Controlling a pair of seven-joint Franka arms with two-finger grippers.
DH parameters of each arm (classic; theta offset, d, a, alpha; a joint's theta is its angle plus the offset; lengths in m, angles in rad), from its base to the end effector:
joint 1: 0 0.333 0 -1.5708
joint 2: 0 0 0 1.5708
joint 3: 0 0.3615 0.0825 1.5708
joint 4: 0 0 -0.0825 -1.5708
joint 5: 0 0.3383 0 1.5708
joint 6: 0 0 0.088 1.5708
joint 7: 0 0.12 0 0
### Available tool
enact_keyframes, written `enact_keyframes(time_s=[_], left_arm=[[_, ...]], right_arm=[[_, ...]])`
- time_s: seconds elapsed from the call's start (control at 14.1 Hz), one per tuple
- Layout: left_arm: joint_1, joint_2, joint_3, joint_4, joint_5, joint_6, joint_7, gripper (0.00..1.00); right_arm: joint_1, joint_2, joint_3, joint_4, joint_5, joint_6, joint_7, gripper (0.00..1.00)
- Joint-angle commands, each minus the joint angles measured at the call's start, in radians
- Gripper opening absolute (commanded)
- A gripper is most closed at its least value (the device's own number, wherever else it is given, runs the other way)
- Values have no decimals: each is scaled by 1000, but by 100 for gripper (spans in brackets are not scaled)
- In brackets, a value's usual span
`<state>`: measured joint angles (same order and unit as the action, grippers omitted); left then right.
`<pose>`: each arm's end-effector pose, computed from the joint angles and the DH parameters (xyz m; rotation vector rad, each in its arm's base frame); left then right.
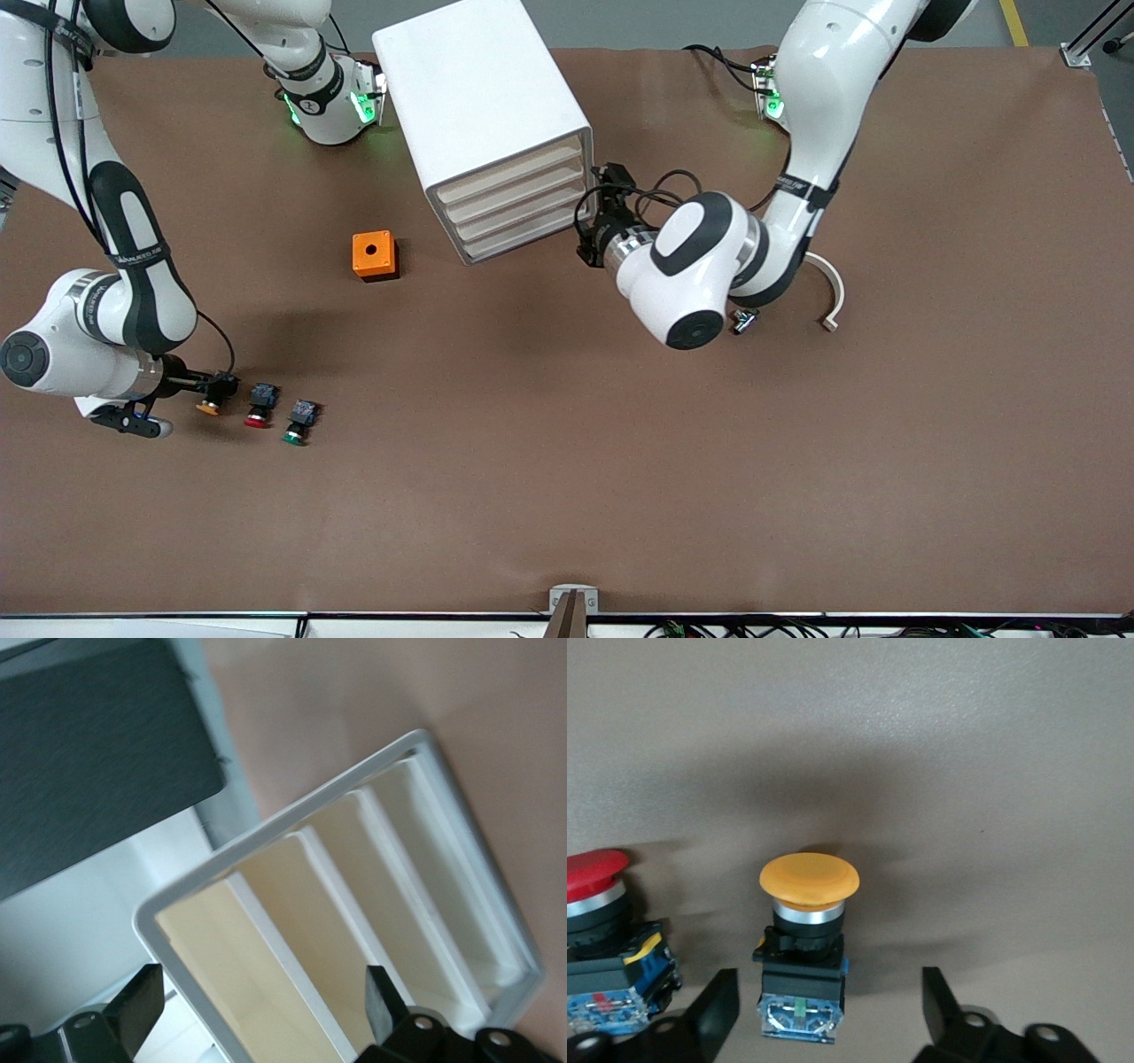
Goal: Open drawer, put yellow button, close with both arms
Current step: 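Grasp the drawer front with the left gripper while the right gripper grasps the button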
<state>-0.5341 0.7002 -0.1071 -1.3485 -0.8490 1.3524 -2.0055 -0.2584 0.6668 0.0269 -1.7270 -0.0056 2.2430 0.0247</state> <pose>0.4697 -0.4546 0.3753 -1.7450 -1.6078 1.4152 0.6301 -0.1510 0.2424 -3.0791 0.3977 0.2308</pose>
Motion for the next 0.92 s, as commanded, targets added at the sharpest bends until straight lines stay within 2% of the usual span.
enact_keyframes(time_s=[0.0, 0.07, 0.14, 0.28, 0.36, 0.43, 0.64, 0.85], left_arm=[[-14, 70, 7, 46, -86, -47, -128, 100], [-17, 88, 7, 46, -102, -47, -153, 99], [-23, 106, 7, 46, -123, -47, -177, 94], [-23, 133, 7, 46, -171, -47, -222, 70], [-23, 143, 7, 46, -200, -48, -242, 64], [-23, 156, 7, 45, -235, -59, -265, 59], [-27, 166, 7, 36, -260, -78, -283, 58], [-49, 168, 7, 14, -262, -104, -286, 58]], right_arm=[[-8, 2, 15, 9, 15, -16, 9, 60], [-7, 2, 15, 10, 15, -17, 9, 45], [-4, 2, 15, 12, 16, -23, 9, 30], [-4, 2, 15, 15, 16, -28, 6, 13], [-4, 2, 15, 15, 16, -28, 3, 8], [-5, 2, 15, 17, 16, -28, 3, 4], [-10, 0, 15, 23, 16, -43, -3, 0], [1, -4, 18, 93, 18, -156, 4, 0]])
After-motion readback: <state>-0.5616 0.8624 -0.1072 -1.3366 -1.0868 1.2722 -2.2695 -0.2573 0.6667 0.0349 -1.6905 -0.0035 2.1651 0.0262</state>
